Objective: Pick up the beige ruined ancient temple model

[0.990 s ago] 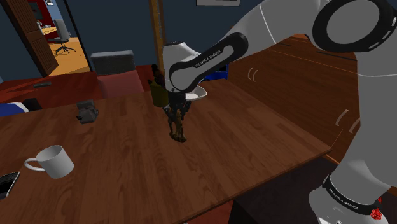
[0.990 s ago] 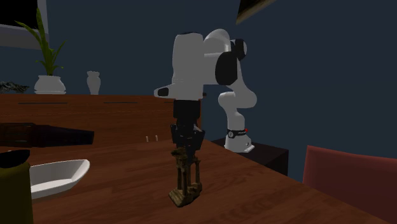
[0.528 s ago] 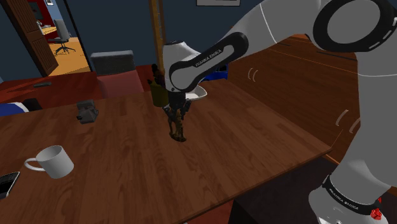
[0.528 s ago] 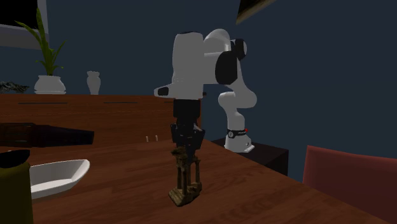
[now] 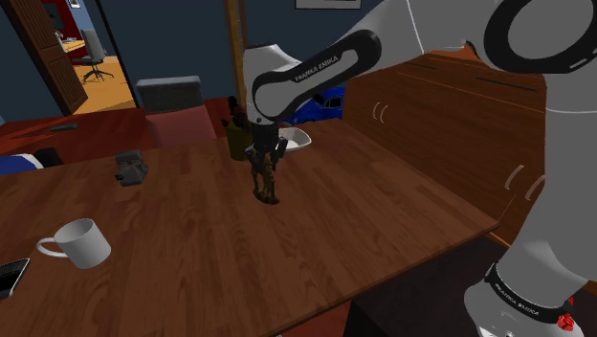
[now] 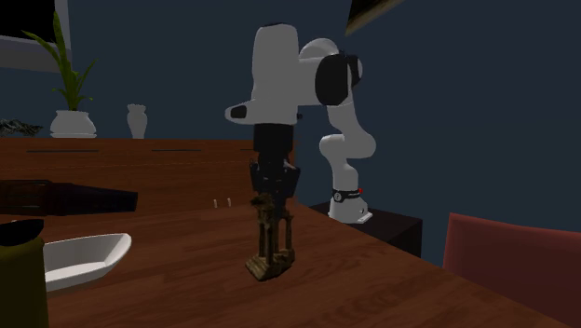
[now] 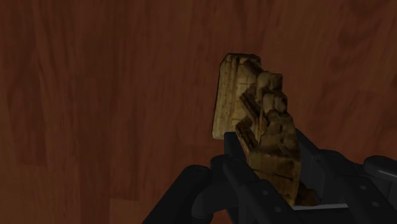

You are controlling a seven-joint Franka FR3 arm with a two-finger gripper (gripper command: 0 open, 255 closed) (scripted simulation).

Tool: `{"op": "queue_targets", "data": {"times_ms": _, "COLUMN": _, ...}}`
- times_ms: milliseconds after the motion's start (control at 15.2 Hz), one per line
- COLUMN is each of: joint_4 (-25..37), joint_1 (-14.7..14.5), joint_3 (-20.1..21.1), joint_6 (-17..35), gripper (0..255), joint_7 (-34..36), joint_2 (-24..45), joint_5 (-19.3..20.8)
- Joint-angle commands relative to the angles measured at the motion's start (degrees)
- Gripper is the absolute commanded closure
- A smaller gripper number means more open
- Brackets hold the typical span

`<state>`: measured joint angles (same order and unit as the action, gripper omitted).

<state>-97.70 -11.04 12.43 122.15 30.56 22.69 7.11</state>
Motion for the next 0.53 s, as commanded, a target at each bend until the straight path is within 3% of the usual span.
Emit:
{"op": "queue_targets", "data": {"times_ms": 0, "joint_4": 1.0, "joint_1": 0.0, "joint_3": 0.1, "joint_6": -1.4, "gripper": 255, "joint_7": -0.1, "joint_2": -0.5, "joint_5": -0.2}}
{"op": "queue_targets", "data": {"times_ms": 462, "joint_4": 3.1, "joint_1": 0.1, "joint_3": 0.3, "joint_6": -4.9, "gripper": 255, "joint_7": -0.5, "joint_2": -1.8, "joint_5": -0.6}}
